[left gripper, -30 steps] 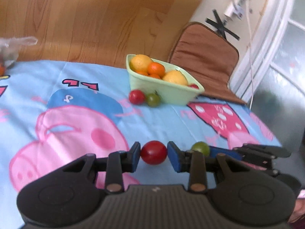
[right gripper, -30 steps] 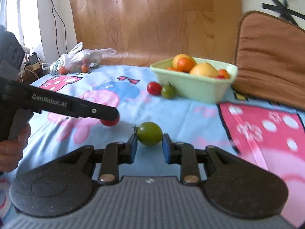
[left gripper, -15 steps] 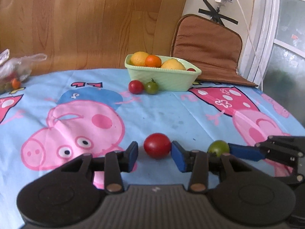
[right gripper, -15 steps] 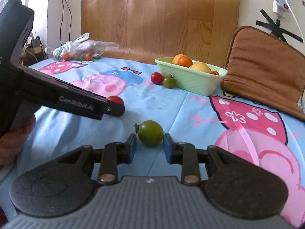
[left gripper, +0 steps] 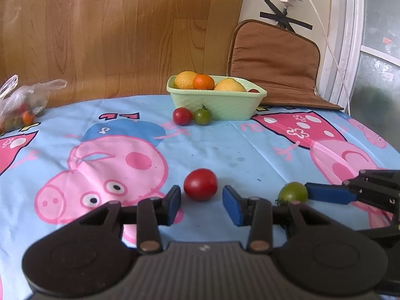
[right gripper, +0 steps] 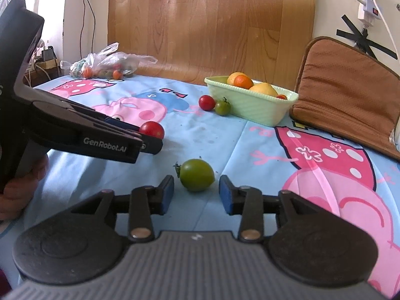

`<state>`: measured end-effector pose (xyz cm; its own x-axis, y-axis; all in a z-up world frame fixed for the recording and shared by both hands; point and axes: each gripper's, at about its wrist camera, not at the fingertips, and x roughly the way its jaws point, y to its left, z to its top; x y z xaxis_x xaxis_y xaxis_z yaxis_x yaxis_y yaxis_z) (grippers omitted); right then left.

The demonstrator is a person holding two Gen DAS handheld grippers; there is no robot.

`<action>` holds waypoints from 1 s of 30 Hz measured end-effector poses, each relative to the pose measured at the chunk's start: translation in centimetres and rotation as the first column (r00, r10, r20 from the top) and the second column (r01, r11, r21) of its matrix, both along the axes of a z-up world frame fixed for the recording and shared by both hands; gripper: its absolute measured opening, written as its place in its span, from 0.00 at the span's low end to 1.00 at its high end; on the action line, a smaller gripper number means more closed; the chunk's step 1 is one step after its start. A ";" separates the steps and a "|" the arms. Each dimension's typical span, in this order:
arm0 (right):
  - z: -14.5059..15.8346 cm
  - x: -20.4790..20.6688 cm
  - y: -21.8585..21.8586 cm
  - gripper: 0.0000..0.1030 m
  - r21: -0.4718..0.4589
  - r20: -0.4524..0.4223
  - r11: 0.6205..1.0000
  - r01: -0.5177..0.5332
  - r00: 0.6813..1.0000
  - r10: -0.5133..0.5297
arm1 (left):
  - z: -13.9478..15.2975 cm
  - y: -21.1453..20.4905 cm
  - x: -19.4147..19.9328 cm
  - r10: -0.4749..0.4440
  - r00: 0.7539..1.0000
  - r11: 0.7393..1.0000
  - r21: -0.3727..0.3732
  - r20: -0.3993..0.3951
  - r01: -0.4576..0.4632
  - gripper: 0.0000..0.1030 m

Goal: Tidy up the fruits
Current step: 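Carry both tomatoes over the basket and open both tools to drop them in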

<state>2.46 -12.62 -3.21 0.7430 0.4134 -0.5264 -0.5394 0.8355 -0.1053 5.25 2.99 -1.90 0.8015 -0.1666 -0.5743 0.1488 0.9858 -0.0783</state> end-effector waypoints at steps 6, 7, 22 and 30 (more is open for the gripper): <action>0.1 0.0 -0.2 0.42 0.011 -0.008 1.000 -0.004 1.000 0.004 | 0.0 0.0 0.0 0.000 1.000 1.000 -0.002 0.001 0.000 0.38; 0.1 0.0 -0.2 0.42 0.011 -0.009 1.000 -0.005 1.000 0.005 | 0.0 0.0 0.0 0.000 1.000 1.000 -0.004 0.002 0.000 0.38; 0.1 0.2 -0.3 0.45 0.016 -0.015 1.000 -0.008 1.000 0.009 | 0.1 0.1 0.0 -0.005 1.000 1.000 -0.014 0.004 0.005 0.43; 0.0 0.2 -0.2 0.46 0.011 -0.013 1.000 -0.007 1.000 0.007 | 0.1 0.1 0.0 -0.005 1.000 1.000 -0.016 0.003 0.005 0.46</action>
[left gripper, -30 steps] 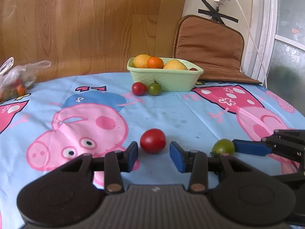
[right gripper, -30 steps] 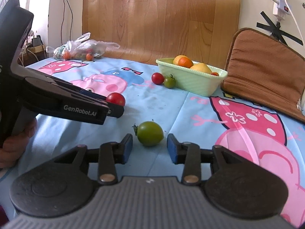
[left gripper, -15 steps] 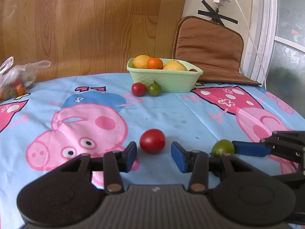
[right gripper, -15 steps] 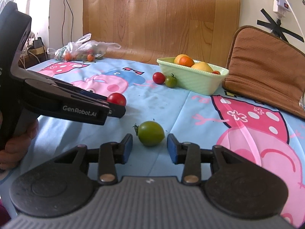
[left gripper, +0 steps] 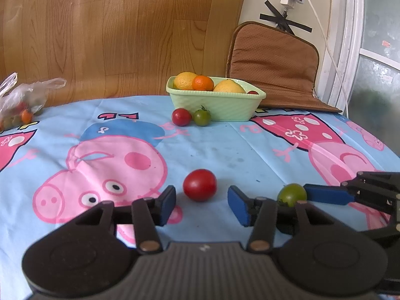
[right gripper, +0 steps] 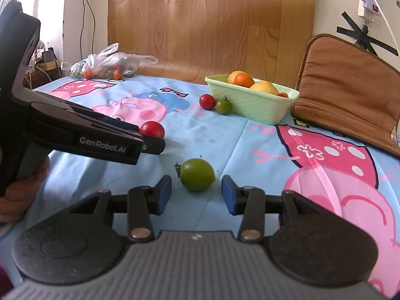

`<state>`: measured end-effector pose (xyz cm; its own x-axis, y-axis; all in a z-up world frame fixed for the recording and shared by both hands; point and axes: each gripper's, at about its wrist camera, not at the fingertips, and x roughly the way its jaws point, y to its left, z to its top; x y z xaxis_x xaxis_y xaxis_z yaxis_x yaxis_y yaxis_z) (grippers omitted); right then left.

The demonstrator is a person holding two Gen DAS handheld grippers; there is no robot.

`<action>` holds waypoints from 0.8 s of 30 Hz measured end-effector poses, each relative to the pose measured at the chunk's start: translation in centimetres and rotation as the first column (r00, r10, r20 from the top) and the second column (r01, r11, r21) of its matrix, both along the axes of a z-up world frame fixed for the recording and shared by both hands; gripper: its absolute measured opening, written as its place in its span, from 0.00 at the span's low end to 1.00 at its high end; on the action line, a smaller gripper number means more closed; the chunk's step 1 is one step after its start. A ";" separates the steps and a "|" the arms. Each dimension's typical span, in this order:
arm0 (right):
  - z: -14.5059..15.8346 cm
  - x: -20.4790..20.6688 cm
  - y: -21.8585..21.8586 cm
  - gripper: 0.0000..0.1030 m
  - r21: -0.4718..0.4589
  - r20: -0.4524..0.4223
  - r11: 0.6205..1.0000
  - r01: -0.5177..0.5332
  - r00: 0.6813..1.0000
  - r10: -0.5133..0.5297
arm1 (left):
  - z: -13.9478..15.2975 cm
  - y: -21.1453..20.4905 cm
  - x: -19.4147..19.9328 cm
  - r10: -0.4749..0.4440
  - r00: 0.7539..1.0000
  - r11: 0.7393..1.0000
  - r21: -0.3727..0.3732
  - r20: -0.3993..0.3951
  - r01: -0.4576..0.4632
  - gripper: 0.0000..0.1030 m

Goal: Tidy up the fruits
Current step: 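Carry both tomatoes over the basket and open both tools to drop them in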

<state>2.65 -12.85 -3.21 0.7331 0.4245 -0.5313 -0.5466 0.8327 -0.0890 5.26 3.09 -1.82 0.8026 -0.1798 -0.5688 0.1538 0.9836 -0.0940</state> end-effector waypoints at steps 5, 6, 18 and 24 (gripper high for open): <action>0.0 0.0 0.0 0.46 -0.001 0.002 1.000 0.001 1.000 -0.001 | 0.0 0.1 0.1 -0.002 1.000 1.000 0.000 0.000 0.002 0.47; 0.0 0.0 0.0 0.46 -0.003 0.004 1.000 0.000 1.000 0.000 | 0.0 0.1 0.1 -0.001 1.000 1.000 -0.001 0.000 0.001 0.47; 0.1 0.7 0.3 0.34 0.025 -0.036 0.999 -0.039 0.999 0.040 | -0.1 0.0 0.2 -0.006 1.000 1.000 0.005 -0.002 0.006 0.46; 0.3 0.7 -0.1 0.34 0.062 -0.045 0.998 -0.032 0.998 0.035 | 0.0 0.8 0.4 0.010 1.000 0.999 -0.039 -0.008 -0.010 0.30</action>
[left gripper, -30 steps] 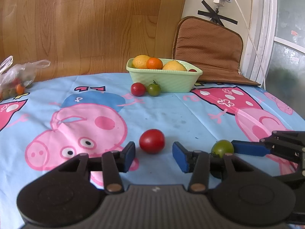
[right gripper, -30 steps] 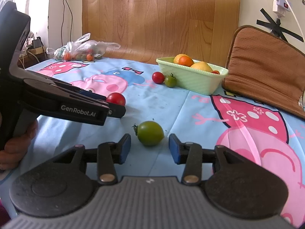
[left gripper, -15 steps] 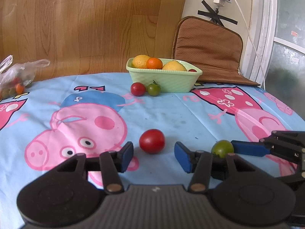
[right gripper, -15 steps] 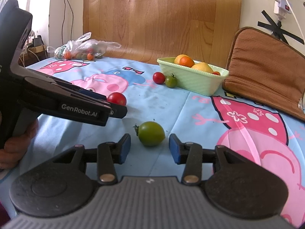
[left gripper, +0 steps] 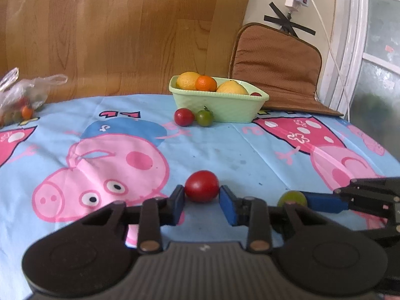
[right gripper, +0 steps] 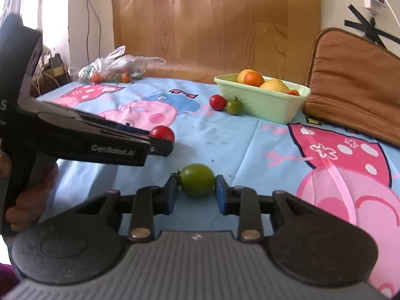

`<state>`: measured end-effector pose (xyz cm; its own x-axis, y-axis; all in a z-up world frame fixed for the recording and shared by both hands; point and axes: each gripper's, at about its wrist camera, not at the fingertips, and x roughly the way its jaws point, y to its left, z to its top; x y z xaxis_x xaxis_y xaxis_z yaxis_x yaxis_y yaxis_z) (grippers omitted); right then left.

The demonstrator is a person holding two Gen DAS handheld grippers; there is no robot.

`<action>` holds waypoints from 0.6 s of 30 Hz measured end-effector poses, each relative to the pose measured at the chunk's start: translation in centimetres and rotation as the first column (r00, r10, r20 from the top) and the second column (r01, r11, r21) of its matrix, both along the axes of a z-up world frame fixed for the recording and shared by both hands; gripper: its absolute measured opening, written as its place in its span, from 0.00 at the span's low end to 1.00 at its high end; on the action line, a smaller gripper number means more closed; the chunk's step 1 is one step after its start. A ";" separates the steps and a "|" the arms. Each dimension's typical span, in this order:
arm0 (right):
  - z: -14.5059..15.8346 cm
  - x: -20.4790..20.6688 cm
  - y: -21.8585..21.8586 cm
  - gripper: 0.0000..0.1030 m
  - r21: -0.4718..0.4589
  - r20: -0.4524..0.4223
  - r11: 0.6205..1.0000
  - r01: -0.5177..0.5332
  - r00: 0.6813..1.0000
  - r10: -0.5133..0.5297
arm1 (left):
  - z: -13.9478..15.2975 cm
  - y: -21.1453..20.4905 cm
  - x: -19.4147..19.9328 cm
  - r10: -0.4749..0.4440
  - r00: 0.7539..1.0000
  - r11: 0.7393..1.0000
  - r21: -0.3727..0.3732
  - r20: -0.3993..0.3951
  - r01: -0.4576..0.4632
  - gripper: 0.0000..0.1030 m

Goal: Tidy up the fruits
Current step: 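Carry both tomatoes over the basket and open both tools to drop them in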

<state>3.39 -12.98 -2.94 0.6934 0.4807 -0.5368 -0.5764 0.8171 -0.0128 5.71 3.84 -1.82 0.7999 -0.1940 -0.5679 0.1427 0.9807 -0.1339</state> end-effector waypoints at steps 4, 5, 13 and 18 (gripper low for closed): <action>0.6 1.1 -0.9 0.34 0.070 -0.023 0.997 0.015 1.000 -0.013 | 0.6 1.4 1.2 -0.029 0.999 0.994 -0.107 -0.034 0.025 0.30; 0.9 1.7 -1.0 0.34 0.079 -0.016 0.997 0.022 1.000 -0.020 | 0.8 1.5 1.7 -0.030 0.999 0.992 -0.122 -0.038 0.025 0.30; 4.4 8.2 -1.4 0.34 0.141 0.094 0.989 0.055 0.993 -0.068 | 5.2 1.4 8.5 -0.040 0.998 0.989 -0.138 0.038 0.045 0.30; 4.6 13.3 -1.4 0.34 0.144 0.131 0.985 0.100 0.984 -0.119 | 6.0 -0.1 14.1 -0.027 0.998 0.995 -0.090 0.049 0.032 0.30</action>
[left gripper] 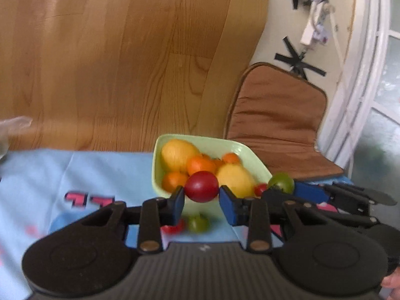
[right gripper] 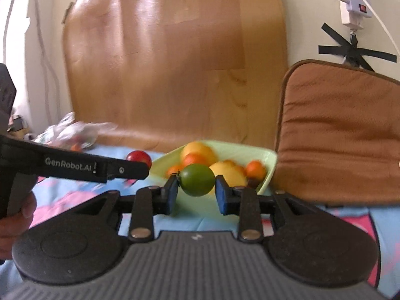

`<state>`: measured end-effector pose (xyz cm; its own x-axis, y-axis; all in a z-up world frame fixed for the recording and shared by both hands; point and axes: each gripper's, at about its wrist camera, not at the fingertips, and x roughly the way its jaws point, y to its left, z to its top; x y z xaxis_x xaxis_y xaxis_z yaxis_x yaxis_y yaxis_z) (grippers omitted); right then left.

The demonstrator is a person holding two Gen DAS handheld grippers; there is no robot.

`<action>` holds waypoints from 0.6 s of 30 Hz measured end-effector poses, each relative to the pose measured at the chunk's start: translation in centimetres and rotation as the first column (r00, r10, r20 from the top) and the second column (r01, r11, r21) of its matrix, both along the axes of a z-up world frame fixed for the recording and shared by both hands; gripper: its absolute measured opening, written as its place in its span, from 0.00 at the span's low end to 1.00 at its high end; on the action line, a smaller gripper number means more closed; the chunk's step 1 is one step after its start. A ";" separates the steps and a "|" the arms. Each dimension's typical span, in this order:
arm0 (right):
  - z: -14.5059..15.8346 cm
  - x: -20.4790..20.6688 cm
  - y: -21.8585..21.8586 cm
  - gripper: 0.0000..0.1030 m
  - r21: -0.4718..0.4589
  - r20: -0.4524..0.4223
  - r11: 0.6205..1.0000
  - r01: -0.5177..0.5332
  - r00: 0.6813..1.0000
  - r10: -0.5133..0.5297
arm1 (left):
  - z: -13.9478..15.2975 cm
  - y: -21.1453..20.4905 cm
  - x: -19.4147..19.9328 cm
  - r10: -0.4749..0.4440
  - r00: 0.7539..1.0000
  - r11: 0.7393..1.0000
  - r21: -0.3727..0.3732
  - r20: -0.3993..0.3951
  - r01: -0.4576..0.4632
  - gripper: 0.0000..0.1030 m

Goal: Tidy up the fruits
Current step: 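Carry both tomatoes over the basket and open both tools to drop them in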

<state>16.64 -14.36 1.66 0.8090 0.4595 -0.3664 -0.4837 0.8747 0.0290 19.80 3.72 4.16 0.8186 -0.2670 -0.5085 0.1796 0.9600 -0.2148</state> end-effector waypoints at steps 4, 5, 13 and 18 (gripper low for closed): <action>-0.5 3.4 -0.5 0.35 0.015 -0.005 0.998 0.061 0.998 -0.061 | -0.8 -1.2 4.0 0.018 1.000 0.999 0.044 -0.024 -0.017 0.31; -0.7 4.2 -0.7 0.36 0.027 -0.013 0.997 0.074 0.997 -0.074 | -1.0 -1.5 4.7 0.028 0.999 0.998 0.059 -0.024 -0.026 0.34; -1.2 4.9 -2.9 0.56 0.135 -0.026 0.981 0.140 0.990 -0.138 | -0.6 -0.4 5.1 0.086 0.996 0.996 0.025 -0.003 -0.086 0.51; -0.5 2.8 -3.4 0.56 0.186 0.001 0.979 0.083 0.996 -0.085 | -0.3 2.3 2.1 0.134 0.991 0.991 -0.016 0.004 -0.134 0.51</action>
<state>19.42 -17.79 1.14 0.8503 0.4492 -0.2743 -0.4097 0.8921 0.1907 21.95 6.03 3.87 0.8502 -0.1627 -0.5007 0.0509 0.9720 -0.2295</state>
